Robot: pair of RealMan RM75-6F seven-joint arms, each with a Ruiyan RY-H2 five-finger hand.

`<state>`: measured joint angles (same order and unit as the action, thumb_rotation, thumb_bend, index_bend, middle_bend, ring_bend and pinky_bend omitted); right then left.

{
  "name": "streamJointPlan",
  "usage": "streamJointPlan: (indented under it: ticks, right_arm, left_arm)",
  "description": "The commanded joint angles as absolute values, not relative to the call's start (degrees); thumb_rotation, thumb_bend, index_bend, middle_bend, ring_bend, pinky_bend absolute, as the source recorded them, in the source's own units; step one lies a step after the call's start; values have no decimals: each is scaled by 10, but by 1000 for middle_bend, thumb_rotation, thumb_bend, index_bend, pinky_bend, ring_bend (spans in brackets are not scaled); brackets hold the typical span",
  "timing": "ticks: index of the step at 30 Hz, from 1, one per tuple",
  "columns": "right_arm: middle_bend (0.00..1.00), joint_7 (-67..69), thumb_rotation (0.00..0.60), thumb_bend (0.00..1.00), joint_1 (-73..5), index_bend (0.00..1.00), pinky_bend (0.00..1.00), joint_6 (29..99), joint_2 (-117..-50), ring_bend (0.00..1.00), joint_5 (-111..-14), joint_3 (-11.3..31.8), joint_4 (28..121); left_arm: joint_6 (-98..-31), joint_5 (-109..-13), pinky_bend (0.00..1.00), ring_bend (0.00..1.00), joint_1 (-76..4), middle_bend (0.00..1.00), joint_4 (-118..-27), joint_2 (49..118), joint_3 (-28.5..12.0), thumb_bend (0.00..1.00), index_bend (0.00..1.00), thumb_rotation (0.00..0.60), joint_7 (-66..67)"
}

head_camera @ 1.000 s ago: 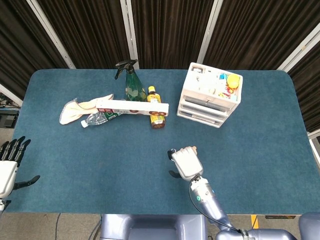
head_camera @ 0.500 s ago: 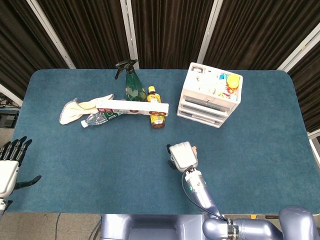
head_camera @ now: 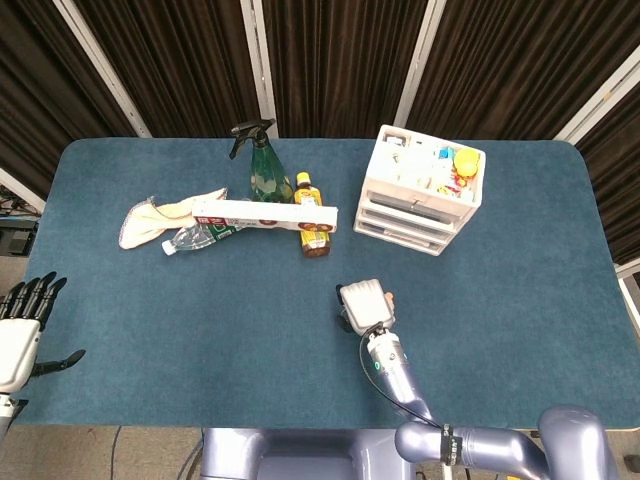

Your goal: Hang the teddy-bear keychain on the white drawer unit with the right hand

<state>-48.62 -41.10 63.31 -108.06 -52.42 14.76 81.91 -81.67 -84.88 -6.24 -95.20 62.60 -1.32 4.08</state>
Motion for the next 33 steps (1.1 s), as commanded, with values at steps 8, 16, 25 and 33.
streamJointPlan:
  ticks: [8,16,25,33]
  right_arm:
    - [1000,-470,600,303,-428,521,934,620,-1104,1000,-508,150,775]
    - [1000,-465,600,314,-434,523,934,616,-1108,1000,-500,148,758]
    - [1000,-463,600,315,-435,523,934,612,-1110,1000,-492,138,745]
    - [1000,-460,600,315,-439,525,934,613,-1106,1000,-492,139,747]
  left_arm:
    - [-813,-845,0,0,-64,0,-954,626,-14,46,0,558,37]
    - [-814,-844,0,0,-65,0,-954,626,-15,46,0,560,33]
    - [-814,-844,0,0,-65,0,-955,626,-15,46,0,562,31]
    - [-812,-843,0,0,-65,0,-957,626,-15,46,0,558,30]
